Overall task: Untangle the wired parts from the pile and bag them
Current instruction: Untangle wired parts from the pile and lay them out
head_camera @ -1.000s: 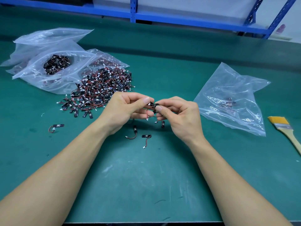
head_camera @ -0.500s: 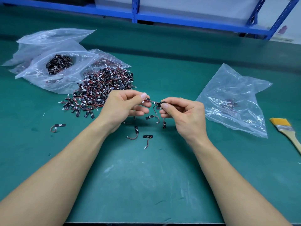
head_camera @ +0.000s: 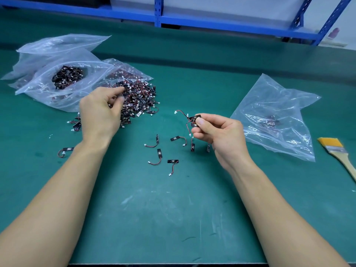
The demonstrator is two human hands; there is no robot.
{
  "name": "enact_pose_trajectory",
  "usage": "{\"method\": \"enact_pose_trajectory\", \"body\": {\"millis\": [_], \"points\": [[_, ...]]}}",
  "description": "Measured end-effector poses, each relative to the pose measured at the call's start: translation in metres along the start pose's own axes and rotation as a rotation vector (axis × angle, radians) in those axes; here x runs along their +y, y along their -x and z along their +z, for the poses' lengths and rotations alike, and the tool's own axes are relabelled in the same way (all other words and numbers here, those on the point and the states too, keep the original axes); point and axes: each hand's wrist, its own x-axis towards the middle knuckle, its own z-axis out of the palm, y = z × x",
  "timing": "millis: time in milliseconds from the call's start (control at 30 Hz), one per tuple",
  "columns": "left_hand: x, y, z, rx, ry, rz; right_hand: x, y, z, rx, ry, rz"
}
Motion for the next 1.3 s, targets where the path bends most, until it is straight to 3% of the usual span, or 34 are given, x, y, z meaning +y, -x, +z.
{"method": "enact_pose_trajectory", "body": {"millis": [100, 200, 300, 433, 767, 1300], "points": [[0.000, -0.002, 0.000, -0.048, -0.212, 0.107, 0.001, 0.000, 0.000, -0.024, 0.049, 0.011], [0.023, 0.008, 0.002, -0.064, -0.059, 0.263, 0.000, 0.001, 0.000, -0.064, 0.111, 0.009], [0.052, 0.027, 0.009, -0.277, 0.159, 0.336, -0.001, 0.002, 0.000, -0.118, 0.186, -0.011], [0.068, 0.045, 0.015, -0.483, 0.248, 0.380, -0.003, 0.002, -0.002, -0.201, 0.254, -0.033], [0.077, 0.055, 0.023, -0.580, 0.394, 0.126, -0.012, 0.004, -0.017, -0.321, 0.389, -0.073], [0.083, 0.068, 0.034, -0.619, 0.249, 0.220, -0.011, 0.003, -0.043, -0.399, 0.410, -0.098]]}}
